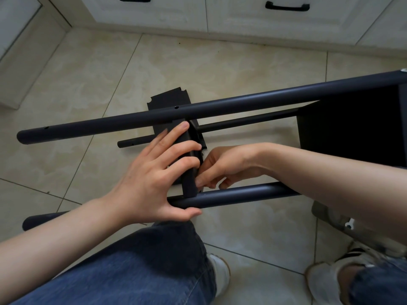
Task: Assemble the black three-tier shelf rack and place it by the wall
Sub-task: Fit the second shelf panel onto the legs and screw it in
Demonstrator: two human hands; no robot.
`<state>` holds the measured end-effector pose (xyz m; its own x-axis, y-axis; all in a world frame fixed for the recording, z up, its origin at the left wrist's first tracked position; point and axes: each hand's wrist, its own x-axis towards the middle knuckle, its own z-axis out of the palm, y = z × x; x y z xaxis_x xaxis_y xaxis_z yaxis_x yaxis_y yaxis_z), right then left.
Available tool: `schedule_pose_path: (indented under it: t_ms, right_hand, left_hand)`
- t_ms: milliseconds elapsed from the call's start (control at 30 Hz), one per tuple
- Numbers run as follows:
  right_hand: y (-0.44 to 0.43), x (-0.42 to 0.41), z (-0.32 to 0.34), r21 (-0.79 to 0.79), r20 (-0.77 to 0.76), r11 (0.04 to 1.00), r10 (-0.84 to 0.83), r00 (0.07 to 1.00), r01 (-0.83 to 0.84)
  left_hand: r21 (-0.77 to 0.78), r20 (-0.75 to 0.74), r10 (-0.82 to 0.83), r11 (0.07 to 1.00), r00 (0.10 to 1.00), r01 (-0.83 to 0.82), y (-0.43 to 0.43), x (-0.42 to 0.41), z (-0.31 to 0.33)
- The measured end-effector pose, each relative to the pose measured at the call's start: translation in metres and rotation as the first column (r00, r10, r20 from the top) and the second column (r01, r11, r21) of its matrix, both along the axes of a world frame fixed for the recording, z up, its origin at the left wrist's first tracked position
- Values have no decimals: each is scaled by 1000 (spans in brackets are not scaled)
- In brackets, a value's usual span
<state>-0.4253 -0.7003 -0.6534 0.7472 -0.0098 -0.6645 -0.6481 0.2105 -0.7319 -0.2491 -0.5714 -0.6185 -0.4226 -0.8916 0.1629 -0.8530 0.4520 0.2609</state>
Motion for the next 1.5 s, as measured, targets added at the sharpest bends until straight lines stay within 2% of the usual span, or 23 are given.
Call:
schedule_pose_path:
  t_ms: [1033, 1233, 1400, 1500]
  right_hand:
    - [2, 3, 2, 134, 36, 990, -55, 998, 49]
    - [9, 7, 1, 33, 1, 999, -38, 999, 38]
    - [7, 5, 2, 86, 23, 995, -61, 998, 59]
    - [3, 4, 3, 51, 5, 998, -41, 999, 40]
  left_hand:
    - [-10, 11, -8, 1000, 1000, 9, 0, 0, 0]
    - [-4, 21, 1, 1000, 1000, -1, 1, 0, 0]
    - [-8, 26, -5, 1000, 1000, 5, 0, 0, -1]
    - [-9, 34, -9, 1000, 999, 9, -1, 1, 0]
